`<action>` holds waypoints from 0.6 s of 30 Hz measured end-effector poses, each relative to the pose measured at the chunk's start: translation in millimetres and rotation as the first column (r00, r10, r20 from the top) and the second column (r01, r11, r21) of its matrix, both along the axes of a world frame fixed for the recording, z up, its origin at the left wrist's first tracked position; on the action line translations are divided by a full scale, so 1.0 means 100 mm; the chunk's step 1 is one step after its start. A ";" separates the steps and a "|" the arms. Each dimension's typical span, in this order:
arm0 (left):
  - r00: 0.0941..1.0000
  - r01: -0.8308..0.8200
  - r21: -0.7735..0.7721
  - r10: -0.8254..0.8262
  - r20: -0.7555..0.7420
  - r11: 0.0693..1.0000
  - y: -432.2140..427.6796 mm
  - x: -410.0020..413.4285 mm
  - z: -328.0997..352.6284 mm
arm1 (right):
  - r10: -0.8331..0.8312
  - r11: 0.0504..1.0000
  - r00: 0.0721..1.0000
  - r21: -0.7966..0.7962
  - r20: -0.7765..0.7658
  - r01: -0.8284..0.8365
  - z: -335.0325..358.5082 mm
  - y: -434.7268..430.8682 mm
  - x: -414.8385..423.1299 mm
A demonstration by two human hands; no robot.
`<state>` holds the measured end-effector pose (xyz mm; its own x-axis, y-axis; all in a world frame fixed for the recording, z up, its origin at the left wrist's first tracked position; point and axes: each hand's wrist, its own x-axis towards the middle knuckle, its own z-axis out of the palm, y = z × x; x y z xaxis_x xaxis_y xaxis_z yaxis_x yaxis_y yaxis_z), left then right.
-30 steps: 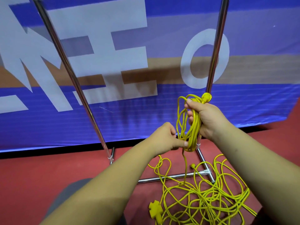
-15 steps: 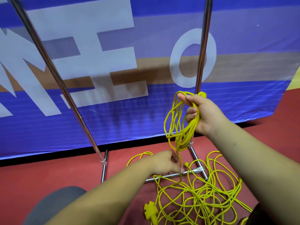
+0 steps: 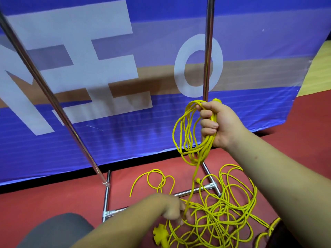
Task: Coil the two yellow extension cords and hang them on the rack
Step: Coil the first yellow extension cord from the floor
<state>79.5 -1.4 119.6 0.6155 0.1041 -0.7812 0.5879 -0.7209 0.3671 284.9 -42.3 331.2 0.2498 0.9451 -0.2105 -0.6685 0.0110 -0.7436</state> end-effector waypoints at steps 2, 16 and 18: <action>0.999 0.029 0.051 -0.028 -0.029 0.998 0.00 -0.02 -0.04 | -0.006 1.000 1.000 0.004 0.014 0.006 -0.02 -0.01 0.02; 0.850 -0.485 0.085 0.447 0.278 0.870 0.40 0.01 0.59 | -0.063 0.998 0.962 0.047 0.265 0.053 0.05 -0.02 0.06; 0.744 -0.609 -0.041 0.588 0.318 0.792 0.43 -0.02 0.77 | -0.066 0.998 0.951 0.045 0.302 0.055 0.04 -0.03 0.06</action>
